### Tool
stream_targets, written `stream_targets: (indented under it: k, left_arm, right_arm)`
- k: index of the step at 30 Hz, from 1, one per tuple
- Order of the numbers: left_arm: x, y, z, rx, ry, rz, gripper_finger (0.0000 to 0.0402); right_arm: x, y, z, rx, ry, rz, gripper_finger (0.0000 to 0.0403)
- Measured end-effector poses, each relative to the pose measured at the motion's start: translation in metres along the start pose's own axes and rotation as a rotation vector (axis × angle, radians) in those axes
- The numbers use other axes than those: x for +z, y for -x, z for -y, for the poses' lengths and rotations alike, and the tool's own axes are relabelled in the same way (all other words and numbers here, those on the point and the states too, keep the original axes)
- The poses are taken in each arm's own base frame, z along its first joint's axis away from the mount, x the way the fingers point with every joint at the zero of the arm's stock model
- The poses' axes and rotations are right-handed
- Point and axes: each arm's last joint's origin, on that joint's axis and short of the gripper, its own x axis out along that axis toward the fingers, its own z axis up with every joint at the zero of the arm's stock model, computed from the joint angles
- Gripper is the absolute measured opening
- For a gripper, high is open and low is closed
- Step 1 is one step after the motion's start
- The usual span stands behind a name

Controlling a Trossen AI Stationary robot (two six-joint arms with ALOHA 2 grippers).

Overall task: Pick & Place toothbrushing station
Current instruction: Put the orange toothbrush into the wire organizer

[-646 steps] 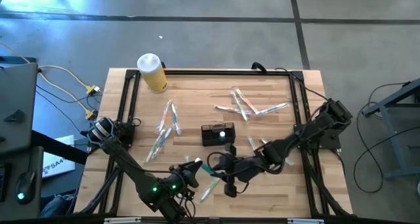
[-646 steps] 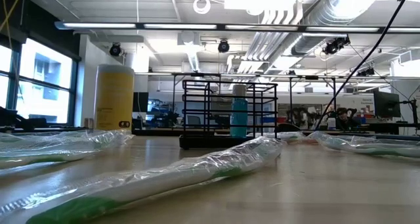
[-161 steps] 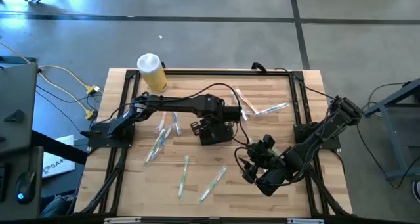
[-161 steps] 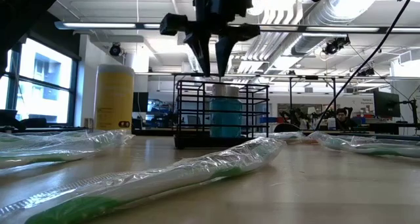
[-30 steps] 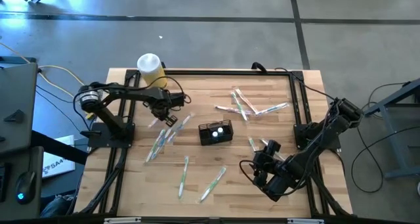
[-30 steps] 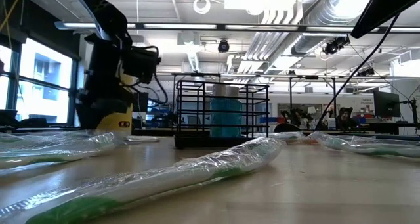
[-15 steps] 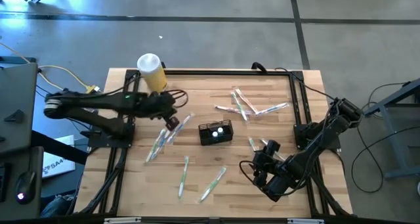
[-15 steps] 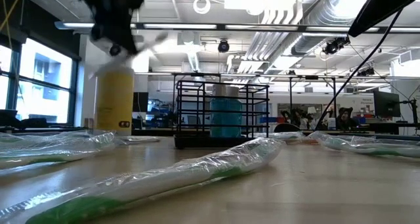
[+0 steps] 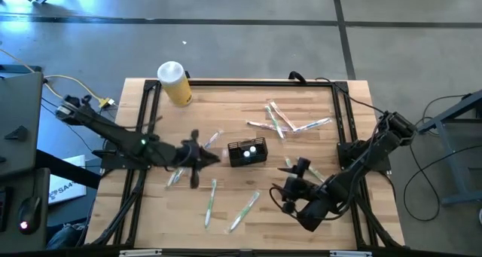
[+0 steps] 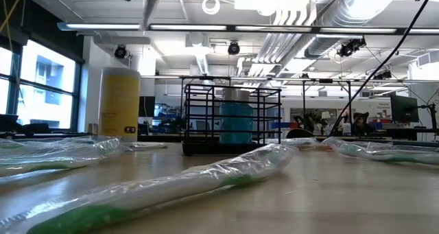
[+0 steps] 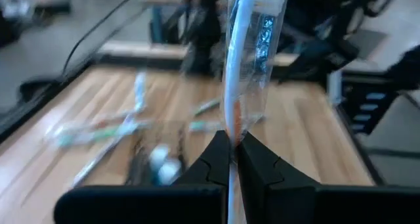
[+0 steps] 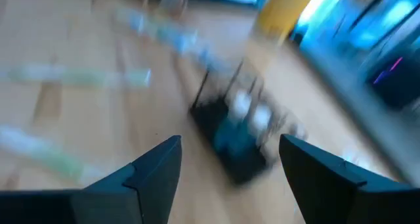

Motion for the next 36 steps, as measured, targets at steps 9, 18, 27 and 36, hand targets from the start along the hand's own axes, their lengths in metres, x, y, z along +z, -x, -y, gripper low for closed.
stream_targets:
  k: [9,18,27,36]
  left_arm:
    - [-0.017,-0.029,0.026,-0.102,-0.159,0.045,0.0002]
    - [-0.021,-0.036,0.031,-0.157,-0.206,0.060,0.0002]
    - [-0.019,-0.036,0.032,-0.158,-0.221,0.085,0.0002]
    - [-0.017,-0.036,0.032,-0.157,-0.229,0.109,0.0002]
  right_arm:
    - [0.056,-0.008,-0.015,0.161,0.128,0.316,0.0249]
    - [0.079,-0.036,0.003,0.281,0.065,0.405,0.0249]
    - [0.092,-0.067,0.024,0.574,-0.010,0.430,0.0248]
    - [0.097,-0.079,0.037,0.620,-0.018,0.444,0.0244]
